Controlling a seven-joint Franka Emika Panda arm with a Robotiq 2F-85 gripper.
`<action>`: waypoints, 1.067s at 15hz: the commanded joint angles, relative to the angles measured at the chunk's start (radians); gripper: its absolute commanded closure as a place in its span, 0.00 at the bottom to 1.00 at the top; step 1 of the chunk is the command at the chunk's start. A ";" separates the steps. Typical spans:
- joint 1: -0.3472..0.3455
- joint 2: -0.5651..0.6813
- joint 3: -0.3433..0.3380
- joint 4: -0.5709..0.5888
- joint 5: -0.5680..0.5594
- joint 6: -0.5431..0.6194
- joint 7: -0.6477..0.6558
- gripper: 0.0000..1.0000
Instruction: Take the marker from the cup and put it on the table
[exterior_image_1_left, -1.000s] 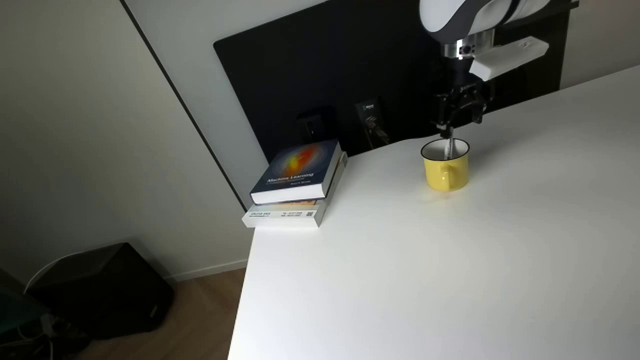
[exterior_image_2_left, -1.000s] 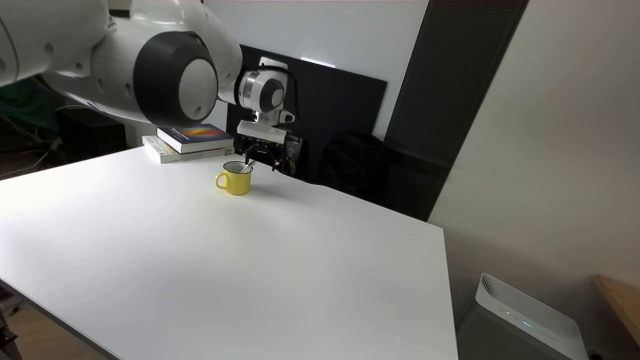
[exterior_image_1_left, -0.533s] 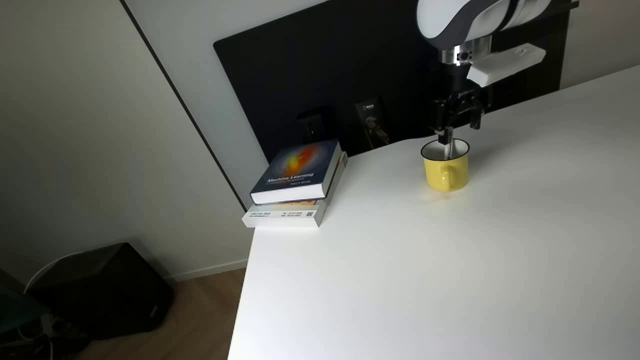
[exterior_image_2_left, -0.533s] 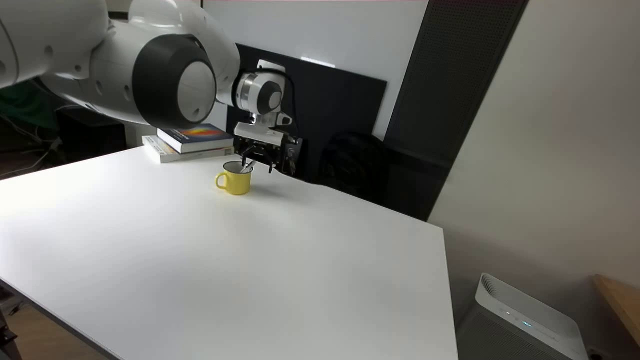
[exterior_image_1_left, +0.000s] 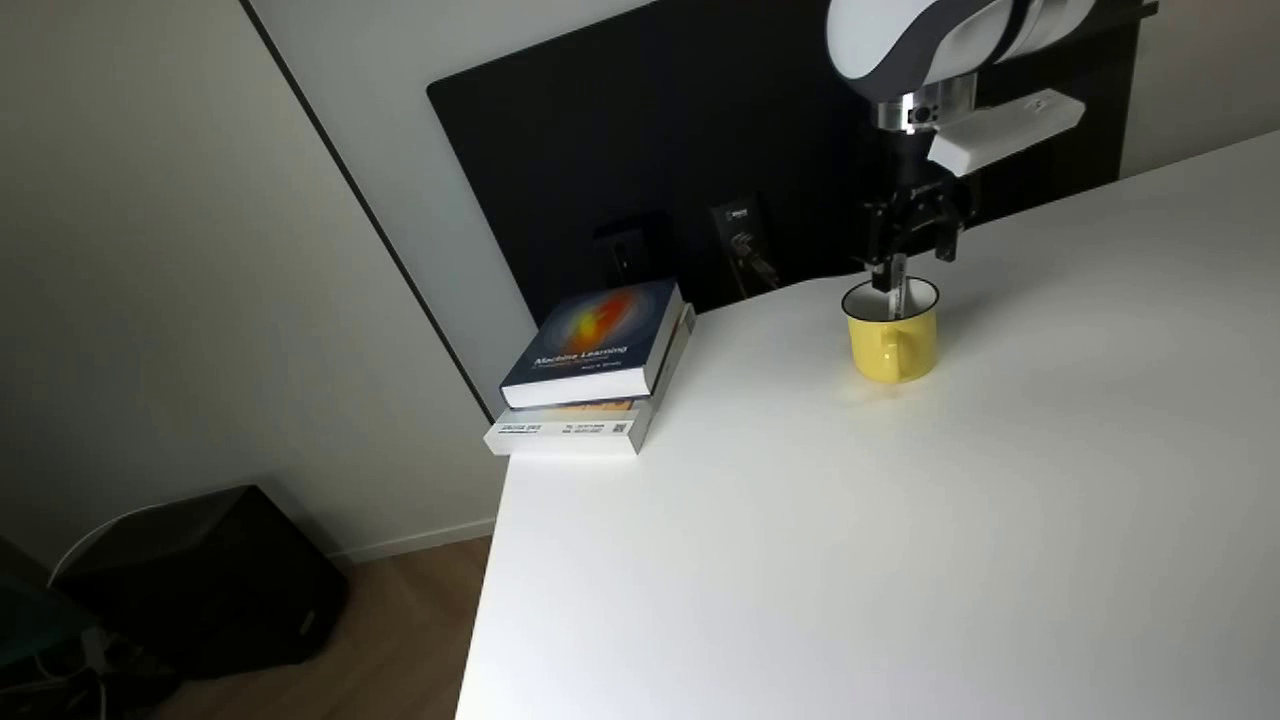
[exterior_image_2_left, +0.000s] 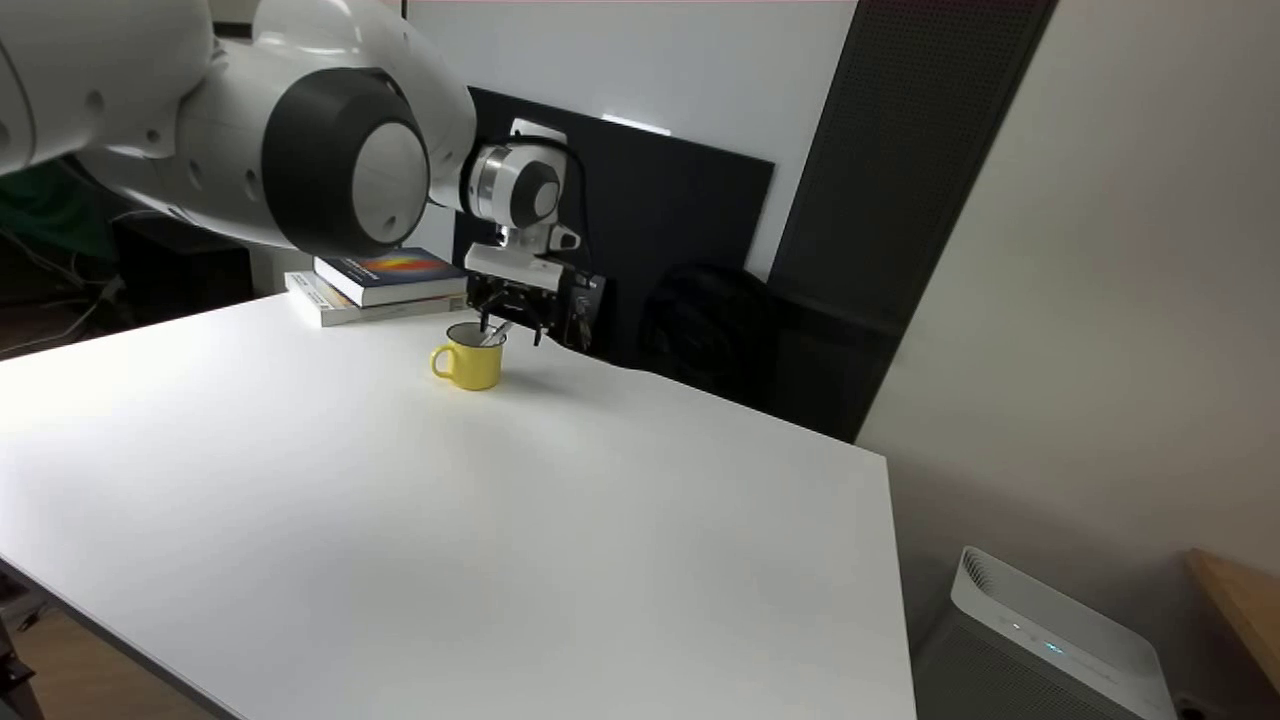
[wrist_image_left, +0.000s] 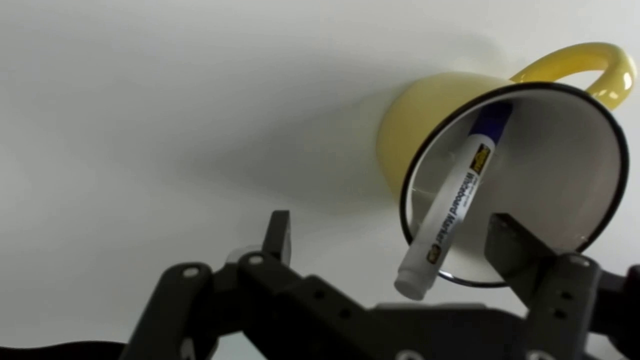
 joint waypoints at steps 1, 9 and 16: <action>0.003 0.003 -0.003 0.039 0.003 -0.025 0.030 0.00; 0.007 0.001 -0.007 0.053 -0.002 -0.022 0.031 0.33; 0.014 0.001 -0.010 0.053 -0.003 -0.022 0.033 0.82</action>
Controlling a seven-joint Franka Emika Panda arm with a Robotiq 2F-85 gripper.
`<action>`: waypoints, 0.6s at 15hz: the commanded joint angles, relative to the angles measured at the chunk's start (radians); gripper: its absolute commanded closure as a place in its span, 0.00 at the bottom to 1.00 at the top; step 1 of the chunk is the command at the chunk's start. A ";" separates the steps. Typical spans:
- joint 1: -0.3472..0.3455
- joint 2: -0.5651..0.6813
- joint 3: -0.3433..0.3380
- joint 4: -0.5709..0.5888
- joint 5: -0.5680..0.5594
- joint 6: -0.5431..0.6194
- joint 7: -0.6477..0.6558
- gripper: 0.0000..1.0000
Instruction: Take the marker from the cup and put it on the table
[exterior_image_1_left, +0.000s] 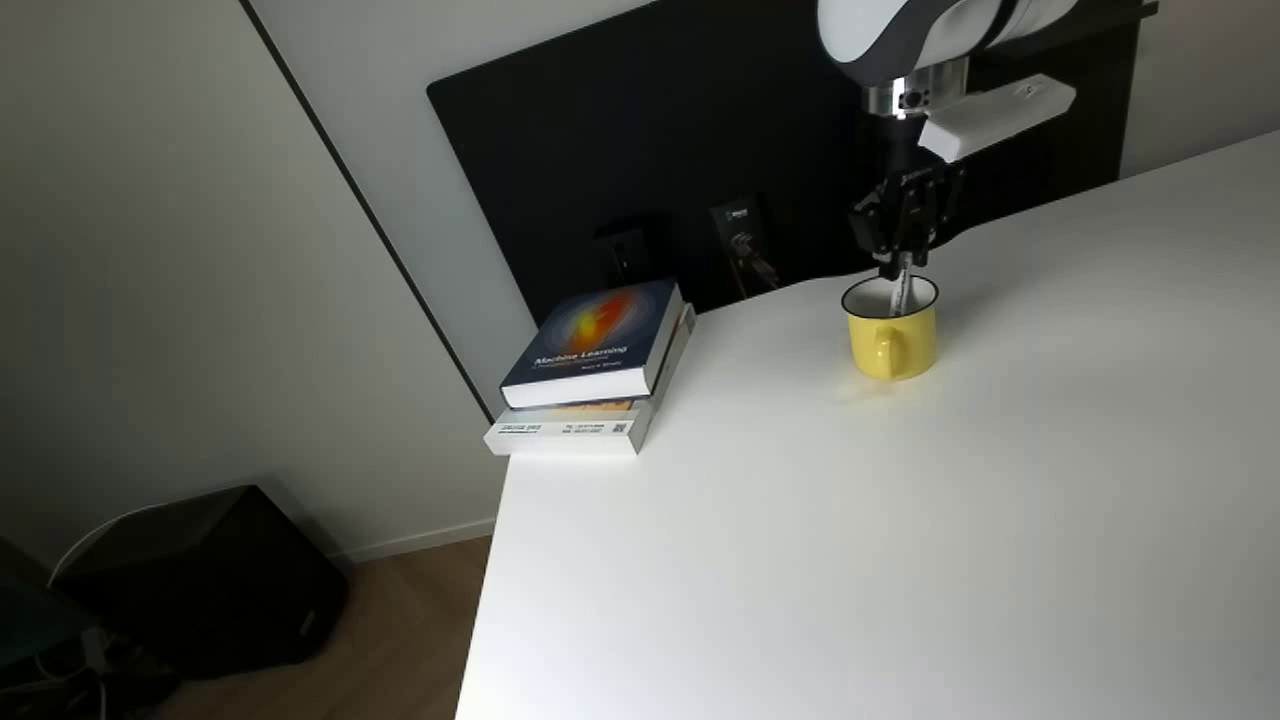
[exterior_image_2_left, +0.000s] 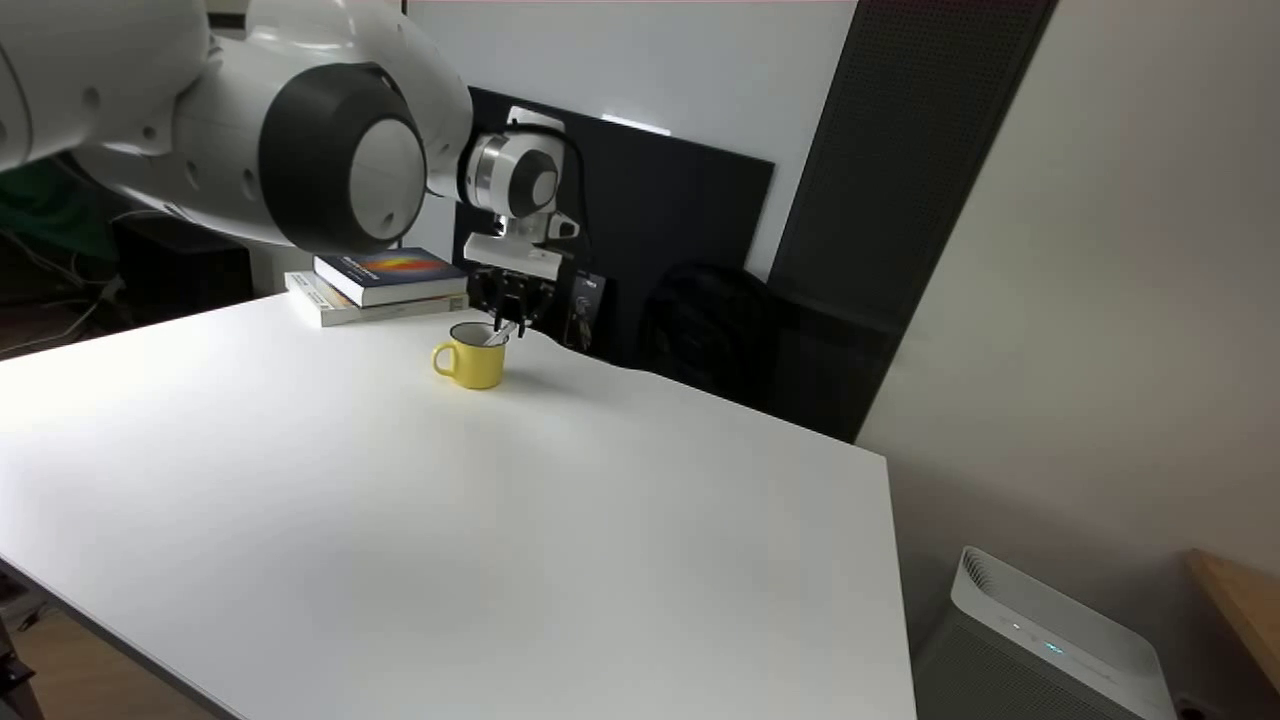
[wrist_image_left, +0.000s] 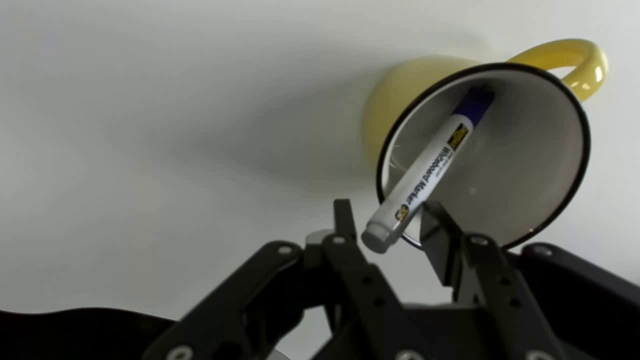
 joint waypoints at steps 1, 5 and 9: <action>0.008 0.004 -0.007 0.027 -0.002 -0.024 0.032 0.89; 0.015 -0.001 -0.004 0.036 0.000 -0.034 0.031 0.94; 0.028 -0.011 -0.002 0.048 0.001 -0.051 0.033 0.97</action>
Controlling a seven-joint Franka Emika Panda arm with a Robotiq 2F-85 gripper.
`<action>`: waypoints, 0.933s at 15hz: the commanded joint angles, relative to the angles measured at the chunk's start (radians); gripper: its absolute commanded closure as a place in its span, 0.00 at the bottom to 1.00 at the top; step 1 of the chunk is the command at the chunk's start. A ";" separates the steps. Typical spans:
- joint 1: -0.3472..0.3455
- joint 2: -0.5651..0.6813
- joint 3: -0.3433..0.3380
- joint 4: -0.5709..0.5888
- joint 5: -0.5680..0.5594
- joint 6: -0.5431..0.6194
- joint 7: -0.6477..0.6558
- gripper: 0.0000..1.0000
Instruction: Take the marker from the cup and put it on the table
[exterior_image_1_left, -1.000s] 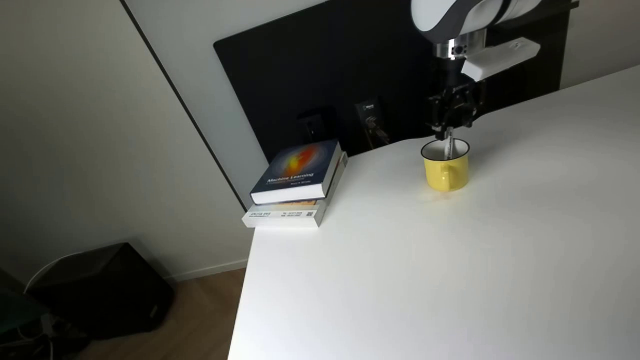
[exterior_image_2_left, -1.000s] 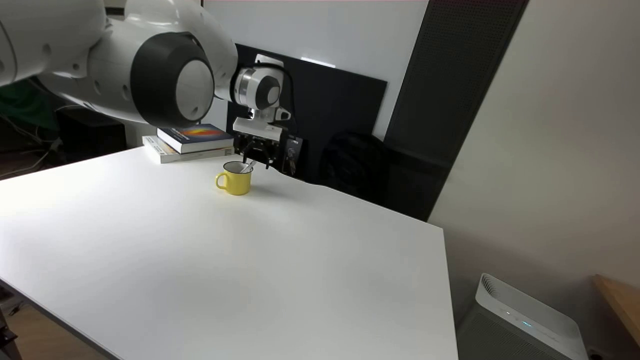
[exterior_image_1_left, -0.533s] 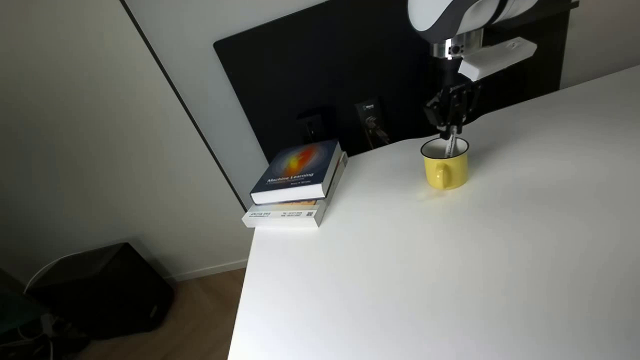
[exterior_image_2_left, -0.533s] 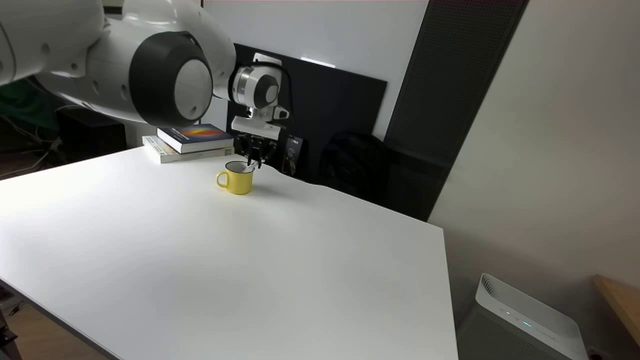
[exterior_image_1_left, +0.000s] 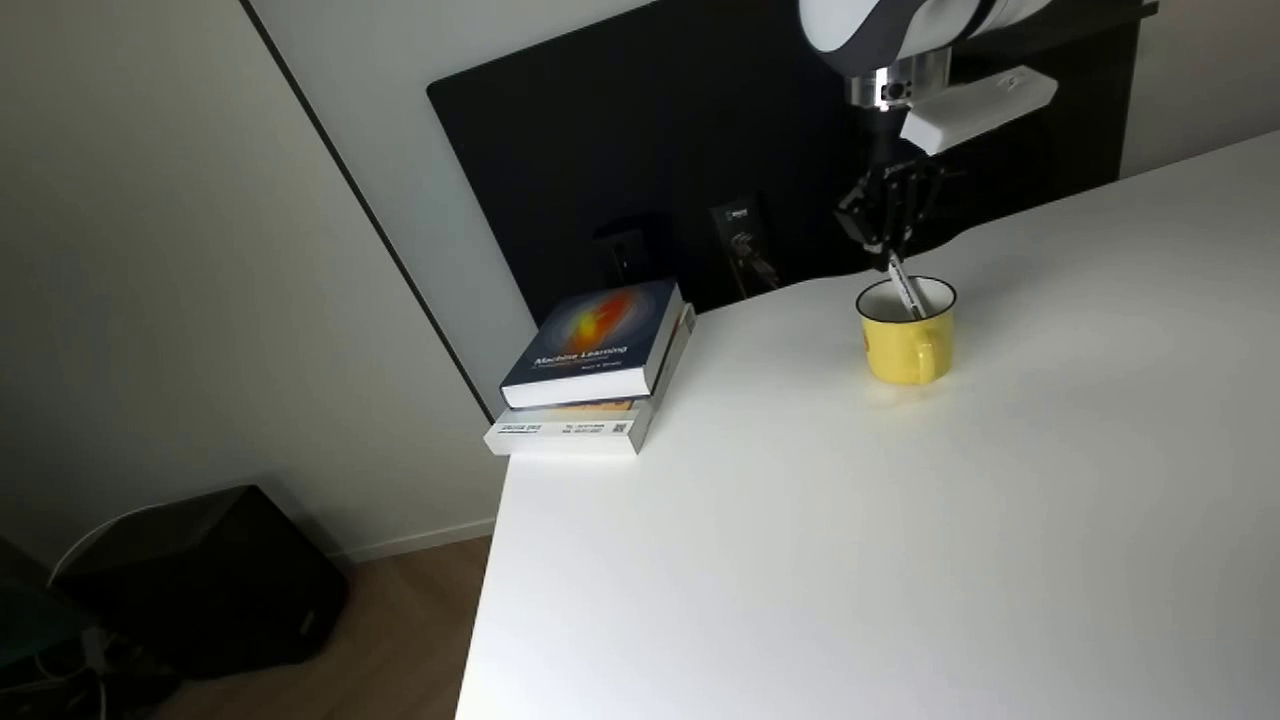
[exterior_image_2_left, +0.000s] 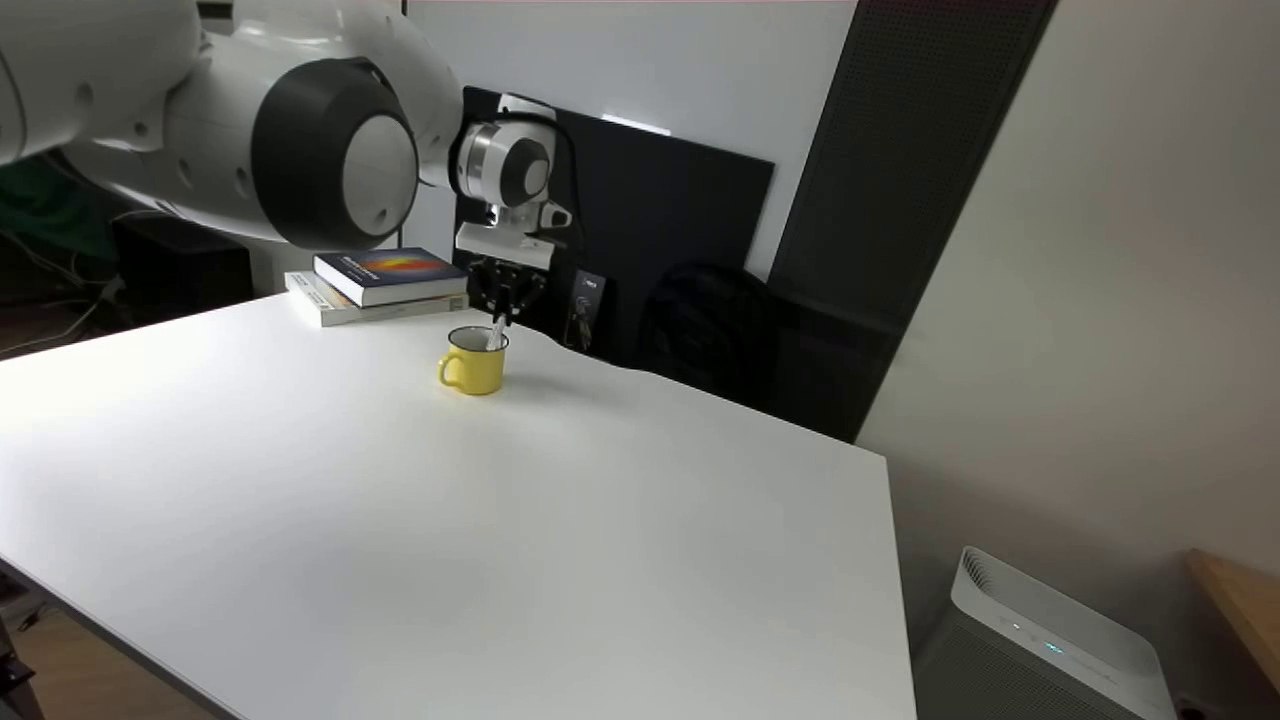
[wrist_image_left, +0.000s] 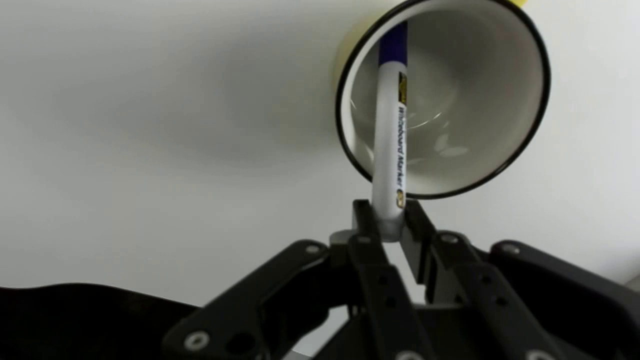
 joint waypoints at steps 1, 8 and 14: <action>0.011 -0.011 0.000 0.027 0.002 -0.054 0.029 0.95; 0.020 -0.039 0.000 0.060 0.009 -0.143 0.053 0.95; 0.027 -0.091 -0.011 0.073 -0.006 -0.206 0.068 0.95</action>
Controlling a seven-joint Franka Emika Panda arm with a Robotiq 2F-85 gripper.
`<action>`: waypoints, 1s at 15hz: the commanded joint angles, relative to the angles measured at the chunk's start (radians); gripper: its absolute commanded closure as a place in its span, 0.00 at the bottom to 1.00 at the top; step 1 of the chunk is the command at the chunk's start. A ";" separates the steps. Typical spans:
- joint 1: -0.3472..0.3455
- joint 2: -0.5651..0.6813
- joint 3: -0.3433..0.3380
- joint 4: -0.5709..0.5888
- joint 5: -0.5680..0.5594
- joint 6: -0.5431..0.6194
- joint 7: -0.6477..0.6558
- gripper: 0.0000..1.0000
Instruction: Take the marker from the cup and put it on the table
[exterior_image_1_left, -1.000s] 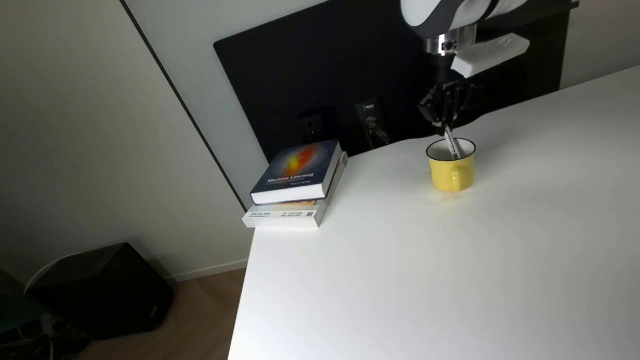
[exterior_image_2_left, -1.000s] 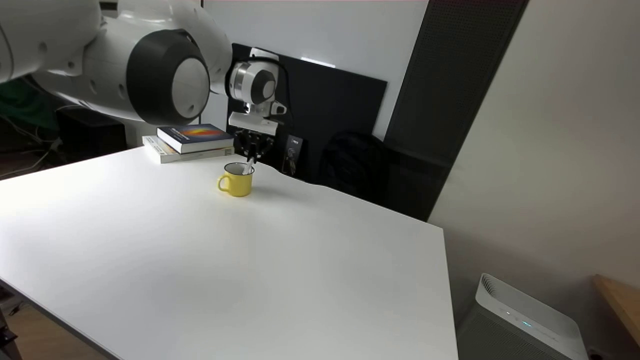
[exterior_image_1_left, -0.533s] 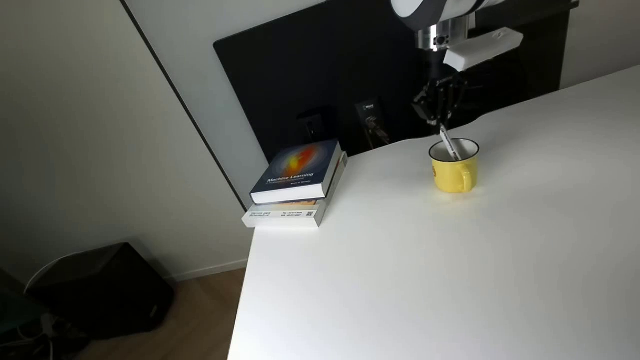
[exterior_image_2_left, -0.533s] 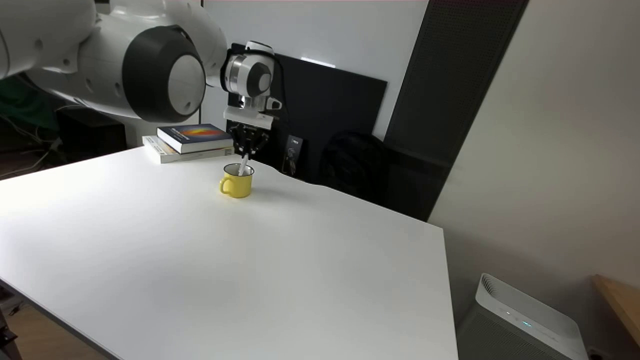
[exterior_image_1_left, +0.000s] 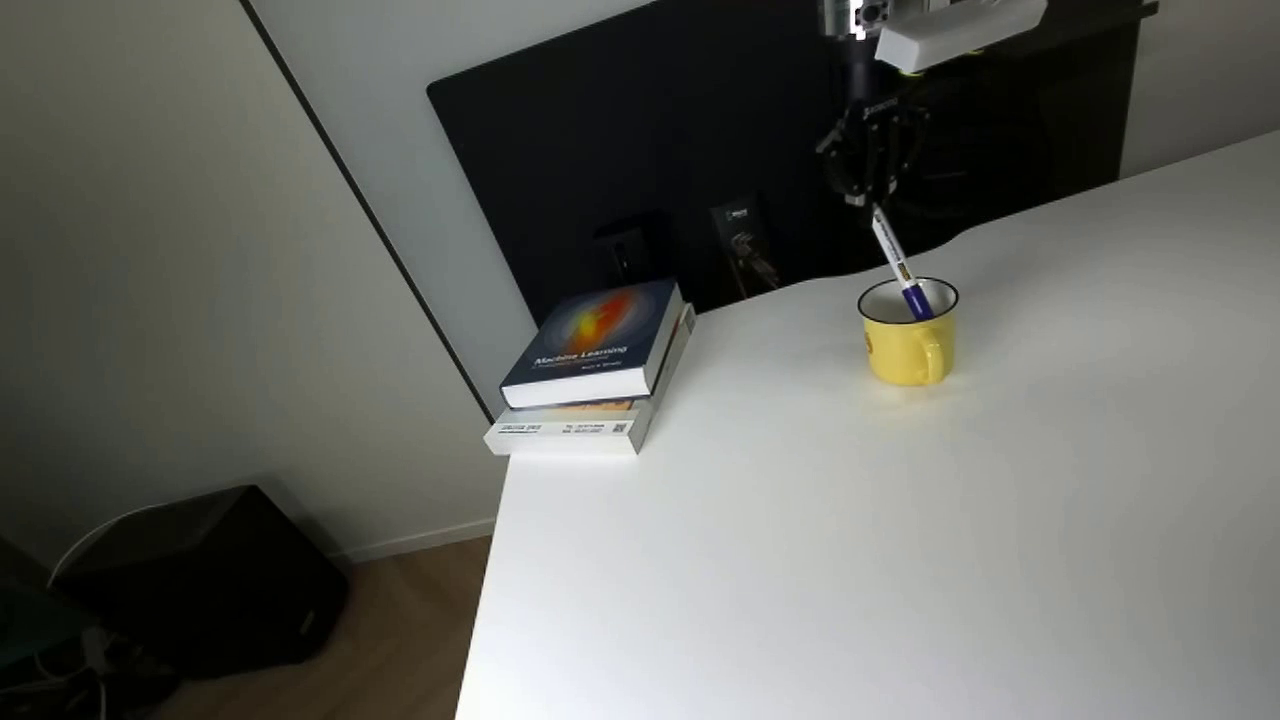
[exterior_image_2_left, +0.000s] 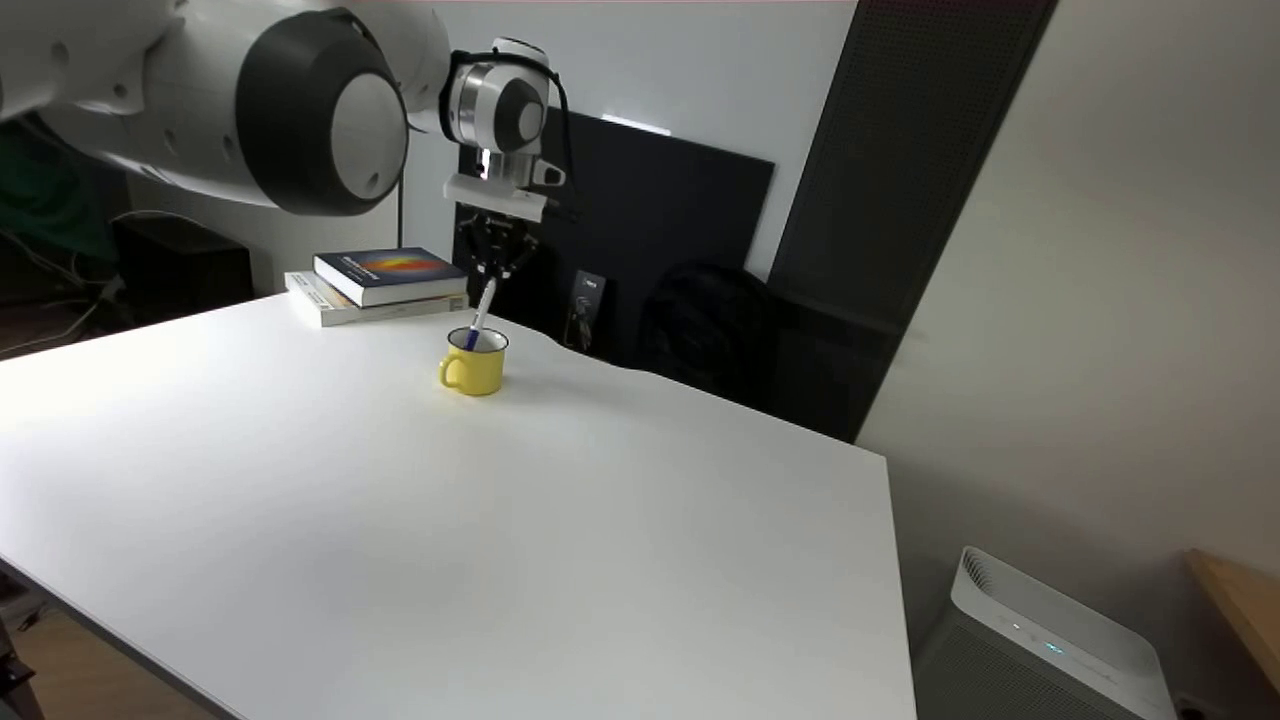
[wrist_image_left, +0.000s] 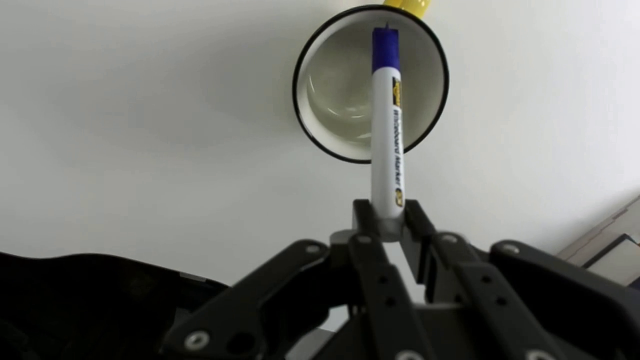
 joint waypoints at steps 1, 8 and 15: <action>0.005 -0.040 -0.012 0.015 -0.009 -0.070 0.033 0.95; -0.013 -0.109 -0.058 -0.003 -0.025 -0.119 0.066 0.95; -0.076 -0.103 -0.055 -0.047 0.016 -0.208 0.144 0.95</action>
